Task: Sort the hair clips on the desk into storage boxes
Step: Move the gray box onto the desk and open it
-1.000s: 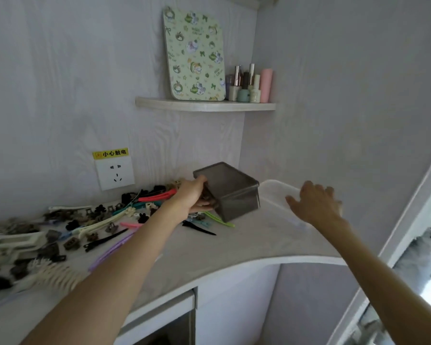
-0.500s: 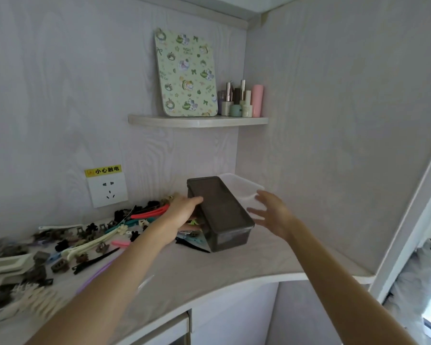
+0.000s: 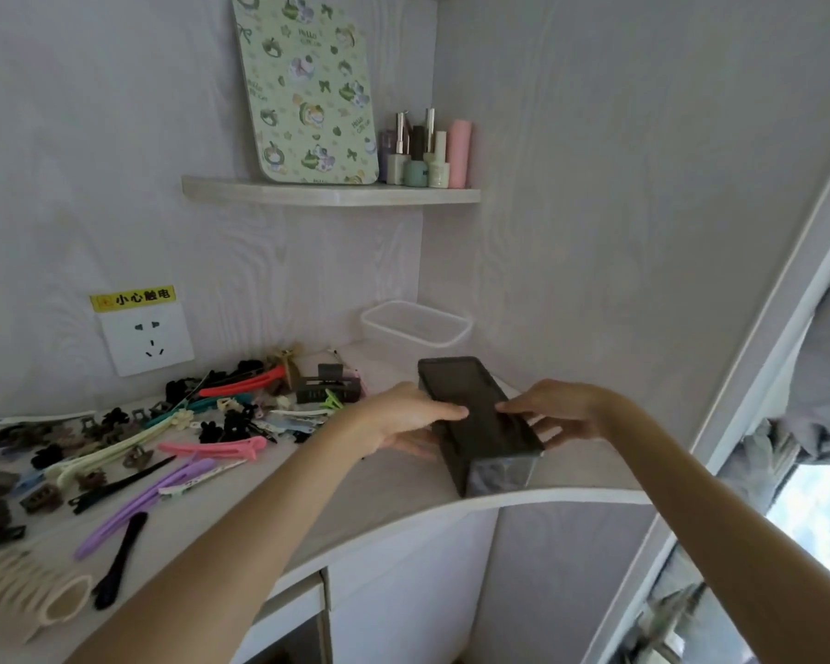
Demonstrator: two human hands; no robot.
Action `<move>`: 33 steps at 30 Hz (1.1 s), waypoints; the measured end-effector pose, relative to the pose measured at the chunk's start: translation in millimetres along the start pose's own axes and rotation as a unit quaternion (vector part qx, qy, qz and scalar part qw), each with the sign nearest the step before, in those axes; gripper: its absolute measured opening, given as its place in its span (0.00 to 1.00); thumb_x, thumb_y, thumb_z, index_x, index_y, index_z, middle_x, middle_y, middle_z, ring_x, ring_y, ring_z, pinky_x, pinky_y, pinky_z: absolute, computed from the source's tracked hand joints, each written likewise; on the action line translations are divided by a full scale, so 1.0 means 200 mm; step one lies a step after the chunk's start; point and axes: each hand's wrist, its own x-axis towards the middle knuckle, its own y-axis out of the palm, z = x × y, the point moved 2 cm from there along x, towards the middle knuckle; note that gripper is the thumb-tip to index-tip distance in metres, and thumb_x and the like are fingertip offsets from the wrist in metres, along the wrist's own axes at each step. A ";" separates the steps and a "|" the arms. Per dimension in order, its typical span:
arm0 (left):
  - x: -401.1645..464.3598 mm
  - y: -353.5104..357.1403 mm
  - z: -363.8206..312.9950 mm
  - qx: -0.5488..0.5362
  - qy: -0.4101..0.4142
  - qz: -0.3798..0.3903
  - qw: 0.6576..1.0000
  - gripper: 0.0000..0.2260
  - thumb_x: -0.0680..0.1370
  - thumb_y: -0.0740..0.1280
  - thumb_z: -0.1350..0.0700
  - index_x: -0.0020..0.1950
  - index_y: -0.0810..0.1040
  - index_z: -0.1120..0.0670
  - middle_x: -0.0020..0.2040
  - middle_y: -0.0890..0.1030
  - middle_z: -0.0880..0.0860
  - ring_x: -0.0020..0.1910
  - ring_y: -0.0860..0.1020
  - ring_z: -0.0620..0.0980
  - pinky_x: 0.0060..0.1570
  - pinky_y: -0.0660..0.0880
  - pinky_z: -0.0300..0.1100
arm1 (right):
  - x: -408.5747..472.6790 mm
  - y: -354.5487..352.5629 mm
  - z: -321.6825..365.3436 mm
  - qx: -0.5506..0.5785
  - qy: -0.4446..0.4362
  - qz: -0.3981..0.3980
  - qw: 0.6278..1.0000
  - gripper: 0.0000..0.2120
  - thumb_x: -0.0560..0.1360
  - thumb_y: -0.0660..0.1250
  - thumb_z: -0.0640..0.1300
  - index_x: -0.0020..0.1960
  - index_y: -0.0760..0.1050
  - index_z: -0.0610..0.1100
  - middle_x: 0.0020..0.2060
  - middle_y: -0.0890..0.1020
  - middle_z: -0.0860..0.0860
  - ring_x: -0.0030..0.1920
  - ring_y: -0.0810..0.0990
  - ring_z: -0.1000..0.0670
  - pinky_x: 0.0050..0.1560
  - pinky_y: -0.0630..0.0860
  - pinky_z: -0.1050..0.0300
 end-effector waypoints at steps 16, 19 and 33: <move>0.00 0.11 0.01 0.642 0.245 -0.231 0.689 0.23 0.74 0.64 0.39 0.63 0.75 0.51 0.56 0.77 0.53 0.54 0.76 0.54 0.49 0.70 0.46 | 0.13 0.12 0.02 0.189 0.002 -0.114 0.975 0.16 0.77 0.61 0.53 0.51 0.72 0.39 0.45 0.79 0.42 0.37 0.77 0.49 0.31 0.73 0.60; -0.01 0.03 -0.01 0.666 0.240 -0.218 0.671 0.17 0.74 0.67 0.49 0.62 0.77 0.51 0.55 0.80 0.54 0.53 0.77 0.55 0.51 0.72 0.47 | 0.10 0.14 -0.02 0.274 0.012 -0.088 0.958 0.13 0.76 0.65 0.48 0.51 0.71 0.38 0.37 0.79 0.43 0.30 0.79 0.49 0.23 0.73 0.65; -0.04 0.17 -0.05 0.844 0.259 -0.104 0.459 0.09 0.76 0.63 0.58 0.53 0.78 0.58 0.53 0.80 0.56 0.53 0.78 0.56 0.40 0.67 0.45 | 0.02 0.26 -0.09 0.476 0.029 -0.124 0.870 0.13 0.71 0.71 0.45 0.44 0.70 0.38 0.38 0.78 0.43 0.36 0.79 0.49 0.26 0.79 0.60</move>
